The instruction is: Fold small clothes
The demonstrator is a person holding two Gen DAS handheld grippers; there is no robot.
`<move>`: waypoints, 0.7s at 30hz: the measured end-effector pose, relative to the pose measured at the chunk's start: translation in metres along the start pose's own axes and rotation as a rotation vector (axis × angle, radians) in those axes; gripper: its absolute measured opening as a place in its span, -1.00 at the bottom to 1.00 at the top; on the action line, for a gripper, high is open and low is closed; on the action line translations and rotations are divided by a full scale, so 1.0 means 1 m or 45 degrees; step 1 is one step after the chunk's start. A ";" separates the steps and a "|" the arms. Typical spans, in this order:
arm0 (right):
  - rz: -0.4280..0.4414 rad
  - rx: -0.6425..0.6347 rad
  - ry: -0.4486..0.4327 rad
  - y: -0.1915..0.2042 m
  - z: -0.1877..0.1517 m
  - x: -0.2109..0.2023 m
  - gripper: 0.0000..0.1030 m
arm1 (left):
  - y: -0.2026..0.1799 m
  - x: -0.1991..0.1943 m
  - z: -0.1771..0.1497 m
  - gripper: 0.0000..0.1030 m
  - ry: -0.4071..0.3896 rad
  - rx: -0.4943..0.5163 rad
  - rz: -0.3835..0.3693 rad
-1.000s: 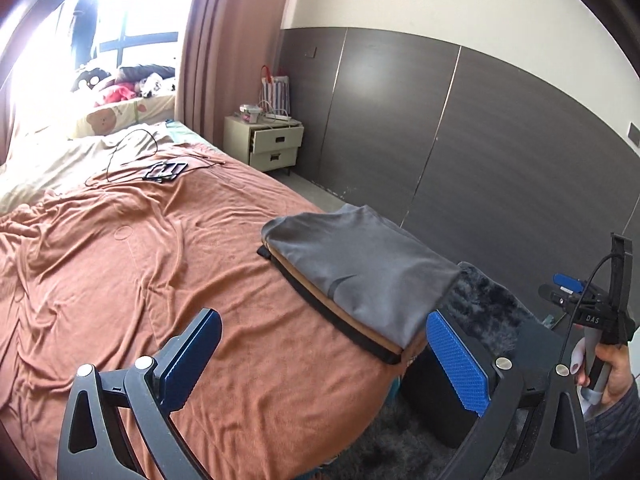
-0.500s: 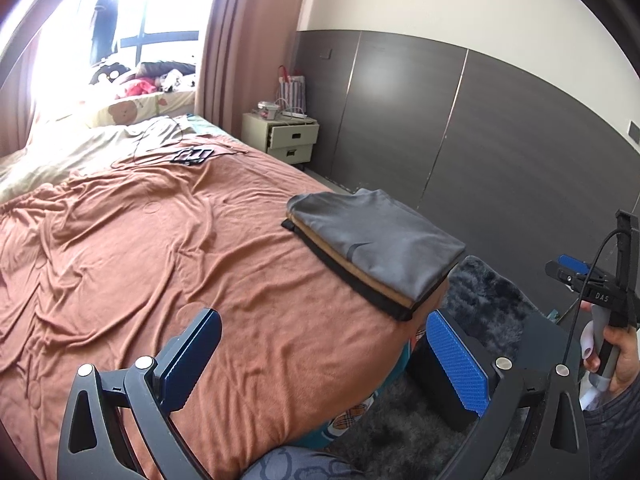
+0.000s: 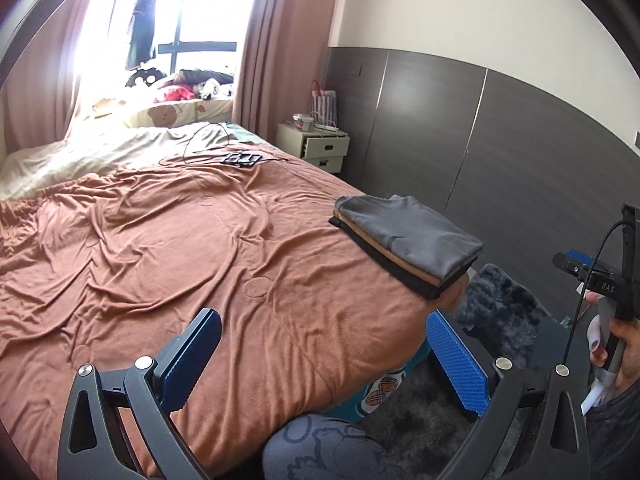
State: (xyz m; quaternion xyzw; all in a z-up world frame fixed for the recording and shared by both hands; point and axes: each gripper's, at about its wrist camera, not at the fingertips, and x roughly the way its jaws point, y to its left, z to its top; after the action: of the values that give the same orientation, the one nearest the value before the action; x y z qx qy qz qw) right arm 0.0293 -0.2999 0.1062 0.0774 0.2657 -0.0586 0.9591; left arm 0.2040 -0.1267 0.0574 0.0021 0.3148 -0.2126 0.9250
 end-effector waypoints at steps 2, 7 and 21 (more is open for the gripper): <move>0.014 -0.007 0.006 0.007 -0.005 -0.002 1.00 | 0.010 -0.015 -0.005 1.00 -0.013 -0.013 0.041; 0.050 -0.029 0.019 0.026 -0.011 -0.008 1.00 | 0.026 -0.051 -0.016 1.00 -0.035 -0.029 0.099; 0.132 -0.036 -0.006 0.059 -0.025 -0.053 1.00 | 0.044 -0.151 -0.046 1.00 -0.179 -0.068 0.268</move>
State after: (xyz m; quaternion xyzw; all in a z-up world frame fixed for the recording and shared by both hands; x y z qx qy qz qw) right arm -0.0192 -0.2334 0.1190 0.0774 0.2599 -0.0051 0.9625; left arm 0.0867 -0.0208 0.1028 -0.0045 0.2526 -0.1055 0.9618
